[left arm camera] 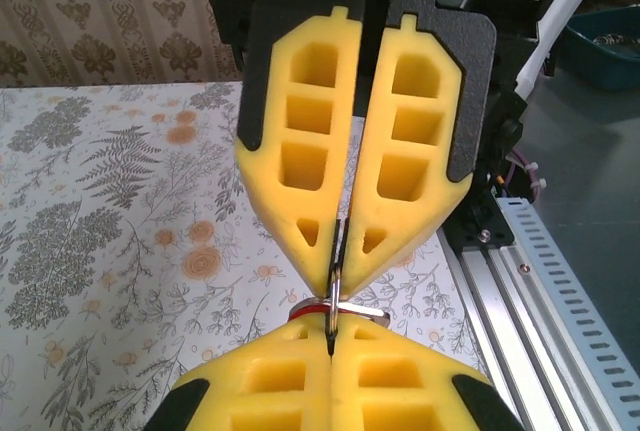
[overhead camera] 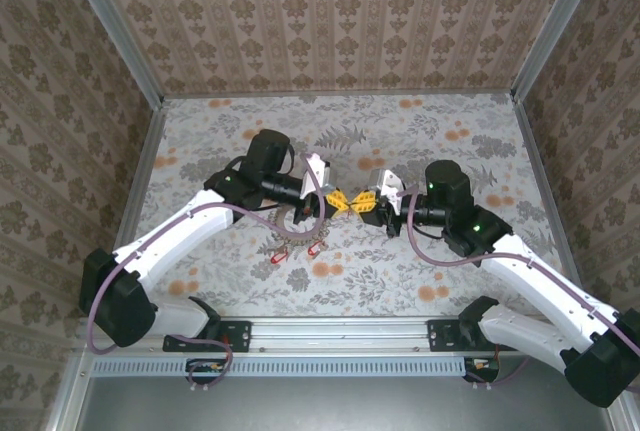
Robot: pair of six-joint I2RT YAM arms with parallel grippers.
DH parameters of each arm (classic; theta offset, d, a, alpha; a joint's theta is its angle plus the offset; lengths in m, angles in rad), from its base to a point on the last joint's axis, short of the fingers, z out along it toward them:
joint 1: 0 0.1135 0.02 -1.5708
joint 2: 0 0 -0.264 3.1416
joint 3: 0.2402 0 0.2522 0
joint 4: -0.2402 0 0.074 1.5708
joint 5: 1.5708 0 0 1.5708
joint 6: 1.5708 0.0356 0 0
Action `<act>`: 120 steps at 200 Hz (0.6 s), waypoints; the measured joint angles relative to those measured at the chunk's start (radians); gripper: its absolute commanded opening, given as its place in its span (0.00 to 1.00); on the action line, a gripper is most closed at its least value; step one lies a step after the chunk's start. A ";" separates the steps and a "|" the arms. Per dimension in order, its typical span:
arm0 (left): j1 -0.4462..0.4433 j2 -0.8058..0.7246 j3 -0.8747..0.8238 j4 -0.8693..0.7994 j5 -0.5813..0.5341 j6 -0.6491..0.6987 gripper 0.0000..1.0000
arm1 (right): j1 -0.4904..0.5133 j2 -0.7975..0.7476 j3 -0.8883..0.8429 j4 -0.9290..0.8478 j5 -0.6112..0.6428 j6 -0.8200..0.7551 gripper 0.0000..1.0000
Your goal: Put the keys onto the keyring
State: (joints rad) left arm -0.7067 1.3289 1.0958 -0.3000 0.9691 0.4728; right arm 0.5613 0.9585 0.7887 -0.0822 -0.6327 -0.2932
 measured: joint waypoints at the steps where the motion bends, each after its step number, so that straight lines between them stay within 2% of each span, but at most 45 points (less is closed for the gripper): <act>1: 0.000 0.000 0.000 0.000 0.000 0.000 0.00 | 0.000 0.000 0.000 0.000 0.000 0.001 0.19; 120: -0.001 -0.018 0.000 0.012 0.013 0.026 0.00 | 0.000 -0.023 0.000 -0.014 -0.013 0.010 0.18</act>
State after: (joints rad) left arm -0.7074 1.3106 1.0958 -0.2878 0.9817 0.4988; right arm 0.5610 0.9356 0.7883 -0.0967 -0.6460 -0.2832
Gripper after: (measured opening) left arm 0.045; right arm 0.187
